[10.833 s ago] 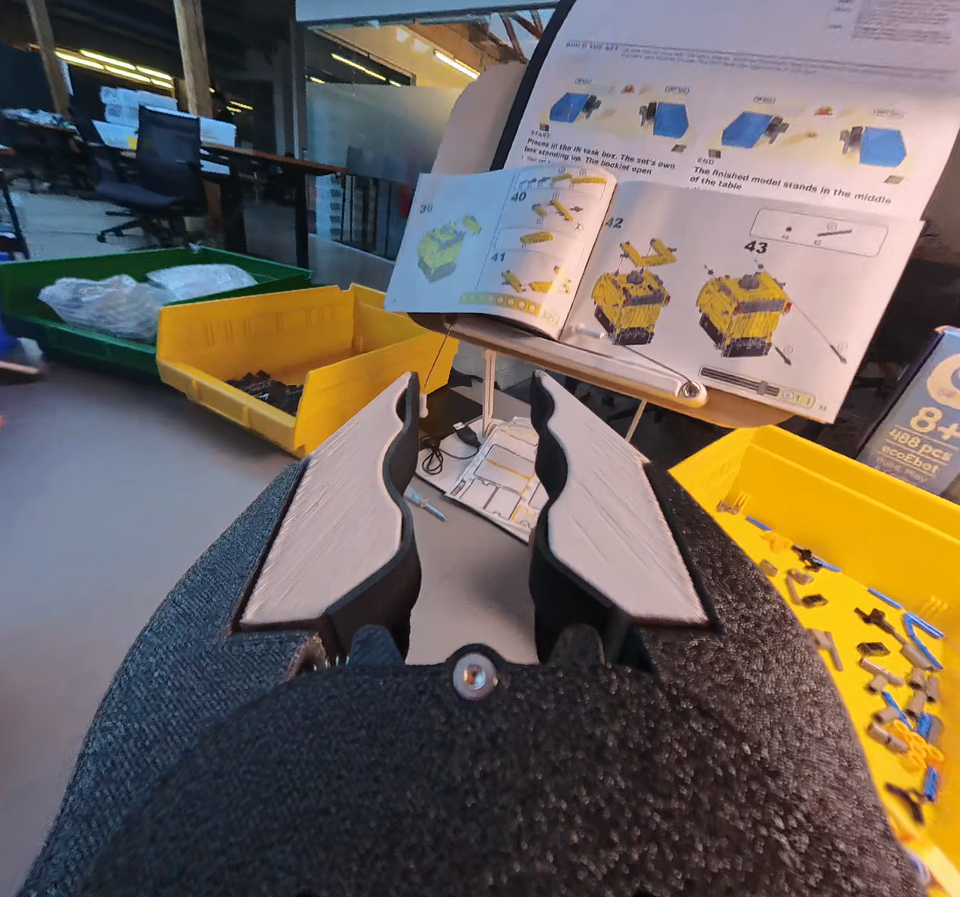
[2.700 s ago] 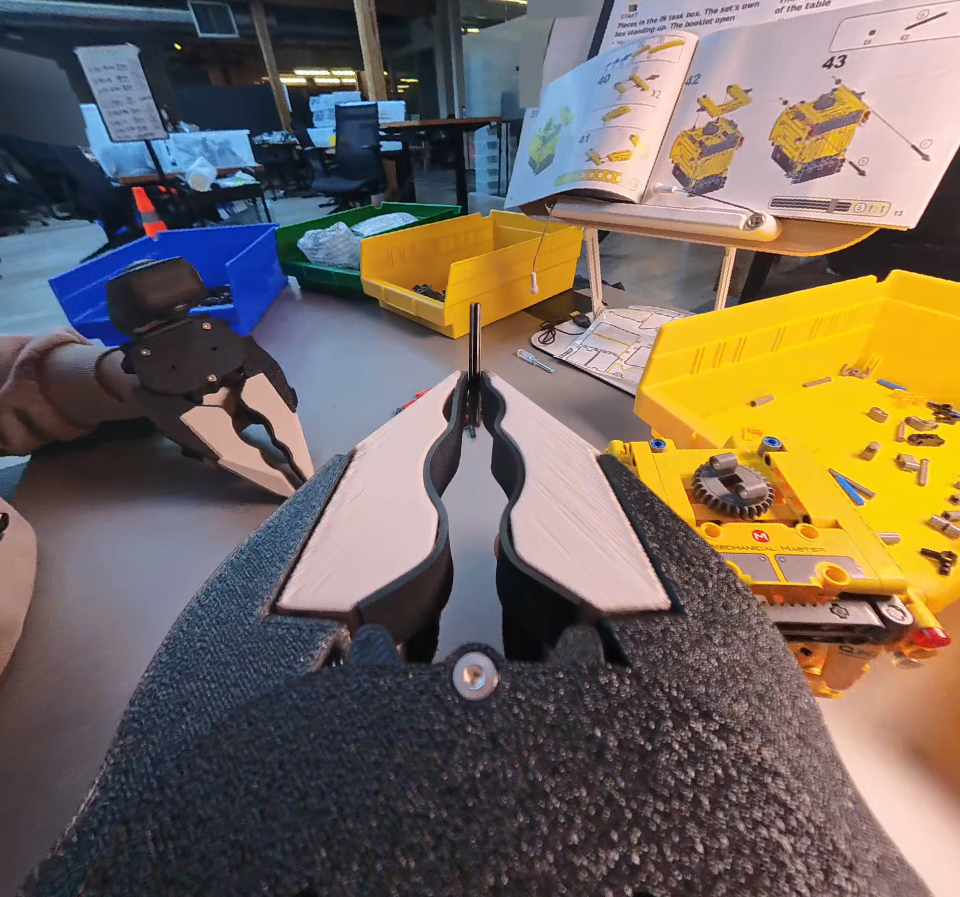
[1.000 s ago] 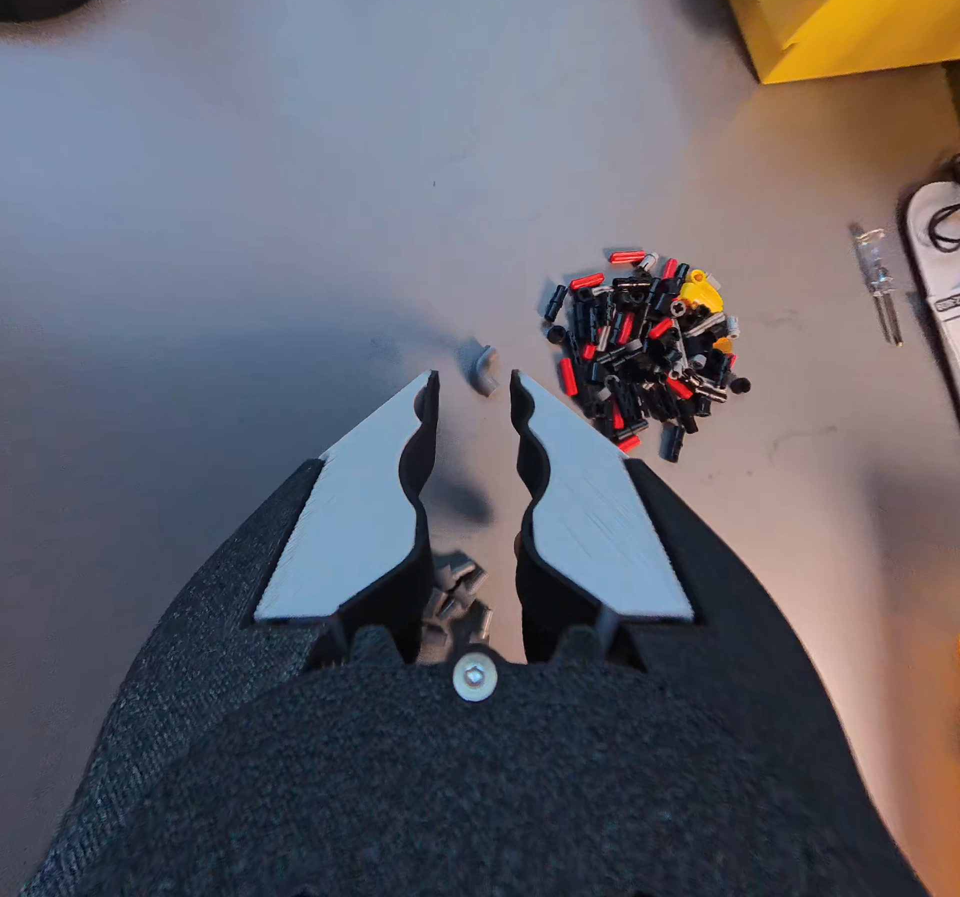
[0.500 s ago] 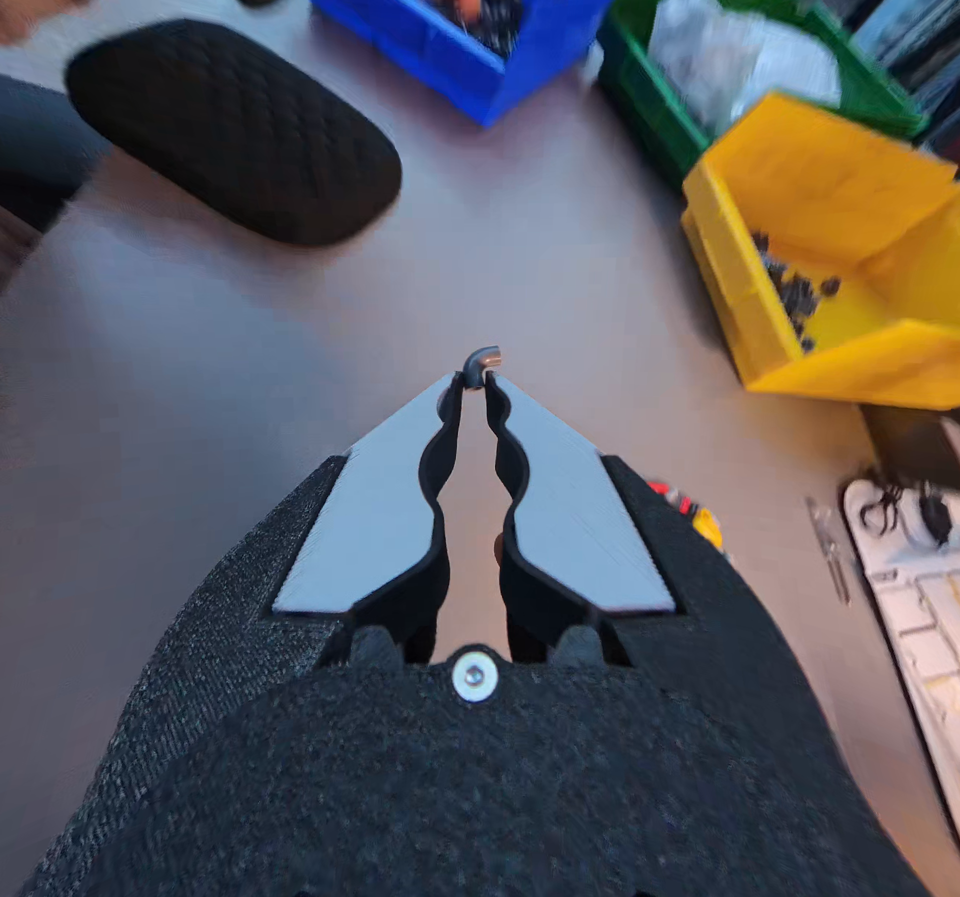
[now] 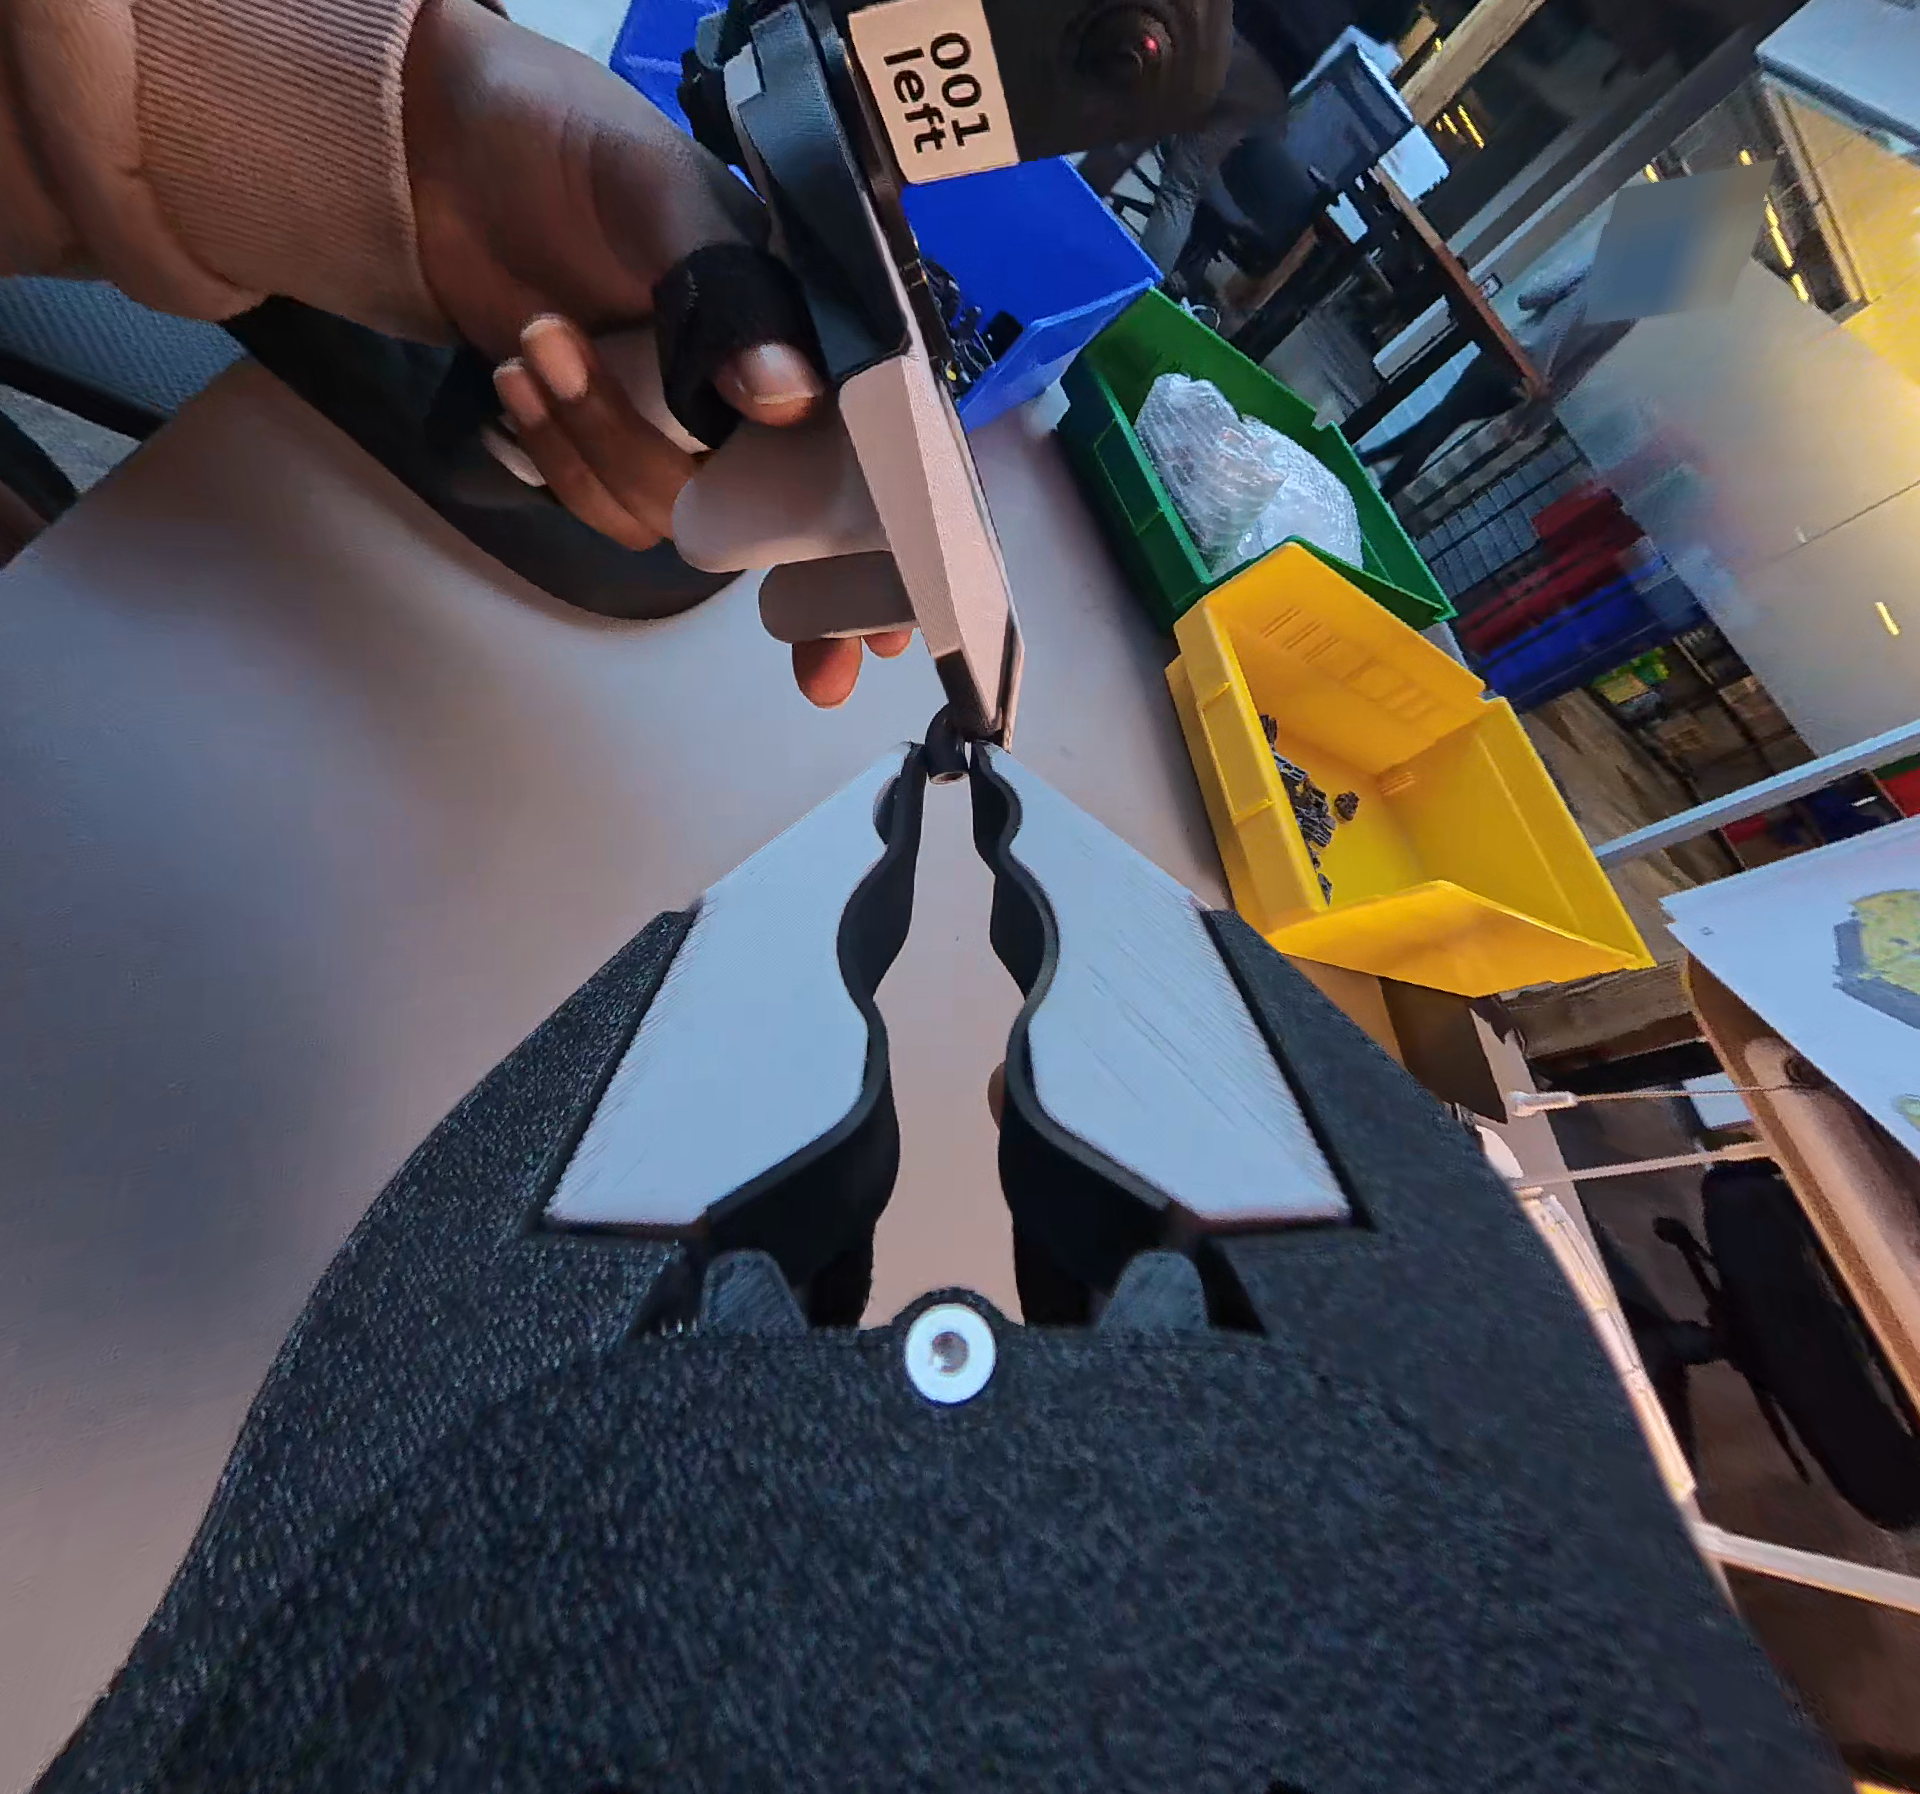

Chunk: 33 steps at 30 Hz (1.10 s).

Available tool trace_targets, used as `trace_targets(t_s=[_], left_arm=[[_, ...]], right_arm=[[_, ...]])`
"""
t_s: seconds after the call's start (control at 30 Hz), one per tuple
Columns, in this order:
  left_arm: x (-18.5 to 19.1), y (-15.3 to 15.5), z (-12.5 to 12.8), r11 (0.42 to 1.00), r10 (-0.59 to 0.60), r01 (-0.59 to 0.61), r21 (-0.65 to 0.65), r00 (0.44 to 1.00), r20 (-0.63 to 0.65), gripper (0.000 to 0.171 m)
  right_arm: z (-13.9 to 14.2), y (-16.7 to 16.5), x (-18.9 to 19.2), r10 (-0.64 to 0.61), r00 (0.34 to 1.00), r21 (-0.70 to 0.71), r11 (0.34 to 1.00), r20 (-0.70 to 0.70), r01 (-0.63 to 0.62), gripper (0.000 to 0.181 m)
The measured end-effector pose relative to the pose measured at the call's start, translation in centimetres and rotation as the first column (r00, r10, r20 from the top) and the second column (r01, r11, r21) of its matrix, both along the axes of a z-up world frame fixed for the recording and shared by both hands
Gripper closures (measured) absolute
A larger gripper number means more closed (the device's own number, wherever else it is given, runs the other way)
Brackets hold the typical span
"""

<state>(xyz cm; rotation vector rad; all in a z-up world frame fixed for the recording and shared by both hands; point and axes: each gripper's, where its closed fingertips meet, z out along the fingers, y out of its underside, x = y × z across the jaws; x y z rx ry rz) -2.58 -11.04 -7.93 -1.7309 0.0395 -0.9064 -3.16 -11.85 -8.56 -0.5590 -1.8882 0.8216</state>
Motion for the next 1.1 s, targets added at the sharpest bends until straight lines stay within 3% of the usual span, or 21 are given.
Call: trace_targets(t_s=[0.27,0.43,0.5,0.57,0.63,0.7,0.8,0.83,0.9,0.93,1.0,1.1], left_arm=[[0.2,-0.1,0.4,0.998,0.031,-0.027,0.062,0.997,-0.065,0.165],[-2.0,-0.8,0.7,0.986,0.154,-0.135,0.102,0.966,-0.207,0.166],[-5.5,-1.8,1.3,0.953,0.303,-0.272,0.136,0.887,-0.347,0.165],[-11.6,-4.2,2.5,0.864,0.492,-0.468,0.183,0.713,-0.499,0.165],[-18.2,-8.0,3.4,0.745,0.599,-0.638,0.195,0.512,-0.615,0.165],[-24.7,-12.5,3.6,0.603,0.623,-0.776,0.186,0.313,-0.717,0.165],[-31.4,-17.5,3.1,0.463,0.526,-0.877,0.131,0.153,-0.837,0.166],[-32.8,-18.4,2.9,0.439,0.491,-0.891,0.117,0.129,-0.862,0.166],[-35.0,-19.6,1.7,0.416,0.404,-0.909,0.033,0.152,-0.902,0.165],[-36.2,-19.9,1.5,0.396,0.382,-0.918,0.033,0.132,-0.915,0.165],[-38.0,-20.0,1.4,0.373,0.37,-0.926,0.055,0.094,-0.924,0.161],[-38.4,-18.6,2.2,0.37,0.415,-0.925,0.091,0.077,-0.907,0.14]], right_arm=[[0.1,0.1,0.1,-0.017,0.999,0.021,1.0,-0.035,0.018,0.173],[0.5,1.1,0.5,-0.041,0.998,-0.035,0.999,-0.043,0.04,0.163],[0.4,2.3,0.9,-0.076,0.997,-0.053,0.996,-0.029,0.074,0.163],[0.1,4.2,1.8,-0.125,0.992,-0.072,0.99,-0.006,0.124,0.162],[-0.3,6.4,3.1,-0.182,0.983,-0.109,0.977,0.018,0.183,0.163],[-0.8,8.8,4.5,-0.246,0.968,-0.147,0.957,0.043,0.249,0.163],[-1.5,11.8,6.5,-0.331,0.941,-0.174,0.924,0.074,0.339,0.162],[-1.6,12.5,7.0,-0.353,0.933,-0.18,0.915,0.078,0.361,0.162],[-2.0,13.6,7.9,-0.385,0.918,-0.193,0.898,0.091,0.396,0.162],[-2.2,14.1,8.2,-0.398,0.913,-0.201,0.89,0.095,0.409,0.162],[-2.7,14.7,8.6,-0.417,0.903,-0.22,0.876,0.103,0.43,0.162],[-3.5,15.2,9.0,-0.43,0.895,-0.23,0.865,0.119,0.447,0.162]])
